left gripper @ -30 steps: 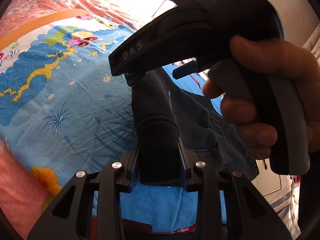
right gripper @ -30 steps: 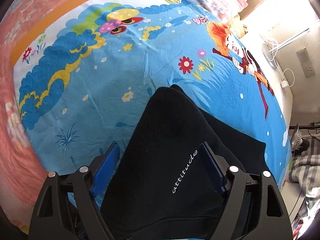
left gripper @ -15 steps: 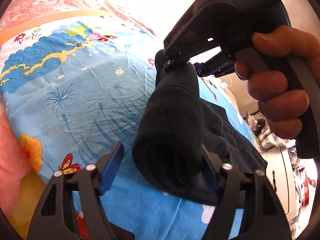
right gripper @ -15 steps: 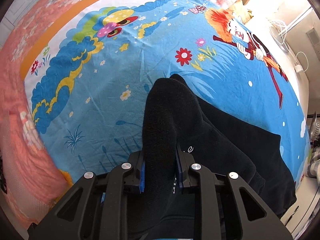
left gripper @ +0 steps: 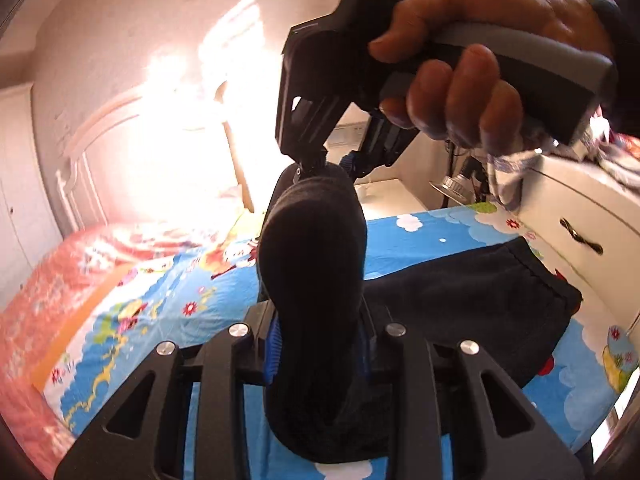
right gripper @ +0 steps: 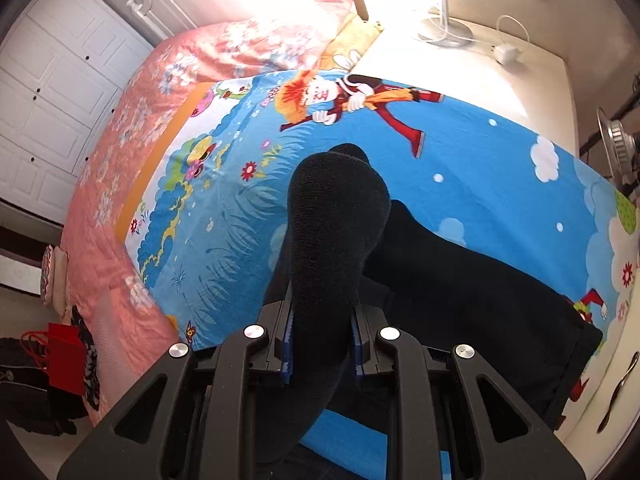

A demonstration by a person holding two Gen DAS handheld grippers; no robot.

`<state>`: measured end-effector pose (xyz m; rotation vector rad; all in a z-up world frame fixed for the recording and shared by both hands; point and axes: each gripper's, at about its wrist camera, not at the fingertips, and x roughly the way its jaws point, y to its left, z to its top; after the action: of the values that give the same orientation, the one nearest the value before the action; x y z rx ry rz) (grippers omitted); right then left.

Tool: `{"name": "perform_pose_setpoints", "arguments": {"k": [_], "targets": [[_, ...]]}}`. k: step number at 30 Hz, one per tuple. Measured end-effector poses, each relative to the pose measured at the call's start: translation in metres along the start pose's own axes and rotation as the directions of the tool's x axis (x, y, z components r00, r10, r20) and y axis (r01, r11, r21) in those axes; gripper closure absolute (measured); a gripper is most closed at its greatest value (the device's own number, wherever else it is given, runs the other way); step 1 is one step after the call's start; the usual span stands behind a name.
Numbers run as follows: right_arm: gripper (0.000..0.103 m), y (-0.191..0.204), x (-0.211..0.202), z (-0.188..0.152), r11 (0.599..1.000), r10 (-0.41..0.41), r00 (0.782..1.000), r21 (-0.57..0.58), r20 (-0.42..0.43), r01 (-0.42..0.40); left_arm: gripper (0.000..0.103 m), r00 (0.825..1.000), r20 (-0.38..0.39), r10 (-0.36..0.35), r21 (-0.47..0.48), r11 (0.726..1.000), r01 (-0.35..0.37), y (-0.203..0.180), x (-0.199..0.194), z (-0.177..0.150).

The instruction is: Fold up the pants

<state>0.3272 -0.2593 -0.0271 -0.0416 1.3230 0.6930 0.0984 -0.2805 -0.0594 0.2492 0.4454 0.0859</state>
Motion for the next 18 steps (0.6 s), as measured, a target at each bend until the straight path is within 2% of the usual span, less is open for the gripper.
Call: {"name": "perform_pose_setpoints", "arguments": {"k": [3, 7, 9, 13, 15, 18], "targets": [[0.082, -0.078, -0.006, -0.024, 0.995, 0.01, 1.0, 0.102, 0.002, -0.01, 0.074, 0.999, 0.013, -0.031, 0.174, 0.984, 0.029, -0.077, 0.011, 0.003], [0.082, -0.155, 0.012, -0.055, 0.98, -0.028, 0.999, 0.194, -0.018, 0.031, 0.074, 0.998, -0.005, -0.063, 0.375, 0.925, 0.06, -0.163, 0.028, -0.014], [0.081, -0.181, 0.024, -0.066, 0.976, -0.043, 0.998, 0.212, -0.035, 0.049, 0.074, 0.996, -0.035, -0.077, 0.433, 0.898, 0.085, -0.192, 0.038, -0.026], [0.079, -0.209, 0.047, -0.081, 0.977, -0.048, 0.997, 0.206, -0.068, 0.061, 0.074, 0.994, -0.078, -0.078, 0.515, 0.85, 0.108, -0.217, 0.05, -0.06], [0.071, -0.217, 0.053, -0.084, 0.976, -0.008, 0.998, 0.215, -0.056, 0.02, 0.074, 0.996, -0.069, -0.061, 0.553, 0.828, 0.089, -0.223, 0.052, -0.07], [0.069, -0.23, 0.057, -0.087, 0.97, 0.061, 0.998, 0.236, -0.025, -0.053, 0.074, 0.998, -0.05, -0.035, 0.587, 0.807, 0.058, -0.228, 0.055, -0.075]]}}
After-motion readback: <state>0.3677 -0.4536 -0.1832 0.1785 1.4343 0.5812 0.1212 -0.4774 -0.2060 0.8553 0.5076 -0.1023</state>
